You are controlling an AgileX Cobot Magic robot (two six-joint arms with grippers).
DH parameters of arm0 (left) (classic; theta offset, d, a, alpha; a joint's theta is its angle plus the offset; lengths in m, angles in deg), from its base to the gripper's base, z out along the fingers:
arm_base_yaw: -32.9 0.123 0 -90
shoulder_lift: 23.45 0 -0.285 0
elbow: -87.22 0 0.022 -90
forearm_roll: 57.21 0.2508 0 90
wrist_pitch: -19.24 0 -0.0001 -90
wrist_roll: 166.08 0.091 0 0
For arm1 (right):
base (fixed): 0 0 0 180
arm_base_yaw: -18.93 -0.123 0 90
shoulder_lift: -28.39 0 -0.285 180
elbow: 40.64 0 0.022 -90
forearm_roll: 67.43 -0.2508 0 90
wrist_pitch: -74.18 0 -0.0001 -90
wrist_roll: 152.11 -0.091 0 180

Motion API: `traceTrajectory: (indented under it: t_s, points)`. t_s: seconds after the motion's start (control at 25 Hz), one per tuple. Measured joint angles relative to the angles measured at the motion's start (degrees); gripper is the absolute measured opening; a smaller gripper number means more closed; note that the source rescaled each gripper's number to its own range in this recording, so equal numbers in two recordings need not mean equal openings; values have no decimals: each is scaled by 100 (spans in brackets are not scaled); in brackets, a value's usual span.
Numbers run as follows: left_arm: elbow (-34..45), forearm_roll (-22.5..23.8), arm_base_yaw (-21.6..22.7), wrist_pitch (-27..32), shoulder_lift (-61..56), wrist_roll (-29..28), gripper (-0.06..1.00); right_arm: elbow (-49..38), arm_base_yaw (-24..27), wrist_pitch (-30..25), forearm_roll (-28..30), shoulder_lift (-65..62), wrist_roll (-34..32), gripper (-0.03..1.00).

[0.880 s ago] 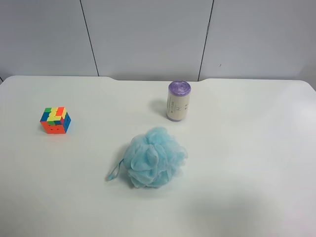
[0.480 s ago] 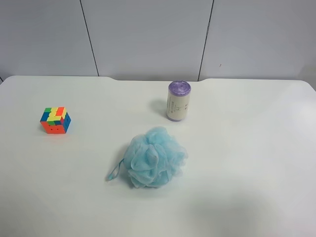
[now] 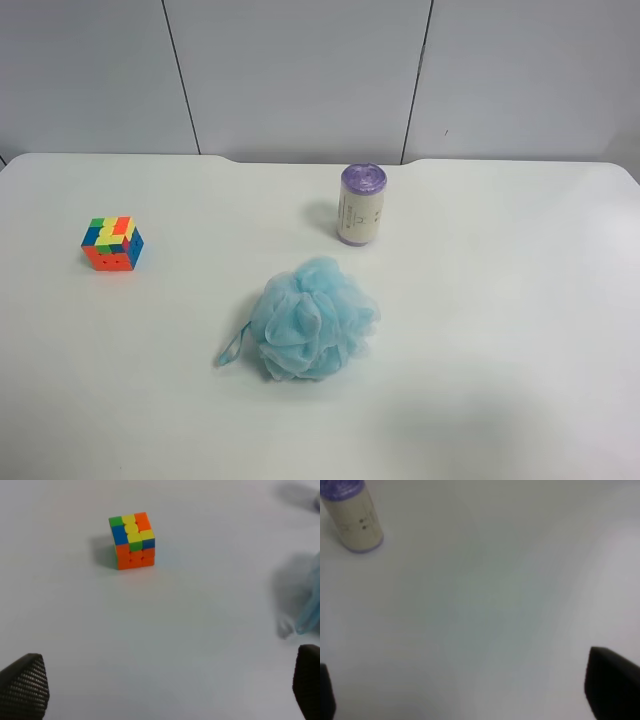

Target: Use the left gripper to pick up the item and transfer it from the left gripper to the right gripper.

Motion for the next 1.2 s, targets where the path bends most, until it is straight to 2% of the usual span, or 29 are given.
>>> traceTrajectory:
  t_s: [0.28, 0.48, 1.2]
  points:
    - [-22, -64, 0, -11, 0, 0, 100, 0, 0, 0, 0, 0, 0, 100]
    - [-493, -64, 0, 67, 643, -49, 100, 0, 0, 0, 5, 0, 0, 100]
    - [-2584, -64, 0, 113, 5885, -293, 100, 0, 0, 0, 5, 0, 0, 100]
